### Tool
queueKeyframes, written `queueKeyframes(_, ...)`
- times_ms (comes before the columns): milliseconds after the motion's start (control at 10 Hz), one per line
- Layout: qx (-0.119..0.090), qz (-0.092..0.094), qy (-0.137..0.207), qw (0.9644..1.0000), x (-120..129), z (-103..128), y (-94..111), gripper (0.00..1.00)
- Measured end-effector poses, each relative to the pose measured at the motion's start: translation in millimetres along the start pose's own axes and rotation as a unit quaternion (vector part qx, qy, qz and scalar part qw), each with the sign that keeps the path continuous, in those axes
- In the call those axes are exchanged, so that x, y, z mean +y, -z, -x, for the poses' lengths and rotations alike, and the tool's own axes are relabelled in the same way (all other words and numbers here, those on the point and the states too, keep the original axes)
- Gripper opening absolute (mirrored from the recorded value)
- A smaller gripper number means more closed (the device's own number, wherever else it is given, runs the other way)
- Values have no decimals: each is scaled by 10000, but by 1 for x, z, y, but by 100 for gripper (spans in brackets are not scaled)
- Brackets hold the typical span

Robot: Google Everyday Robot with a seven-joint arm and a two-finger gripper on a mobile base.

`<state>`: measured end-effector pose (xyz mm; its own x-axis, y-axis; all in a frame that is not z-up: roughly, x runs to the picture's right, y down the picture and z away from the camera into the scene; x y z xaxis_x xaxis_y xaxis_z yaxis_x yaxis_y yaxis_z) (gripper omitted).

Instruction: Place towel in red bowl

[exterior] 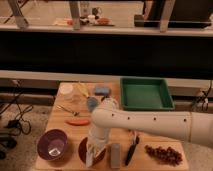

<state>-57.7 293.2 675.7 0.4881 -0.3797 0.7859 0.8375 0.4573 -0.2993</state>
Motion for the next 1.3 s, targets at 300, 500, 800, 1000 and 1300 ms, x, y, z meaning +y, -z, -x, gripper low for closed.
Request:
queueKeyframes(300,0,0,-1,10000,0,0,0,80)
queueKeyframes(500,0,0,0,10000,0,0,0,80)
queueKeyframes(800,-10,0,-2,10000,0,0,-1,80)
queueKeyframes(1000,-8,1,-2,10000,0,0,0,80)
queueKeyframes(1300,-8,1,-1,10000,0,0,-1,80)
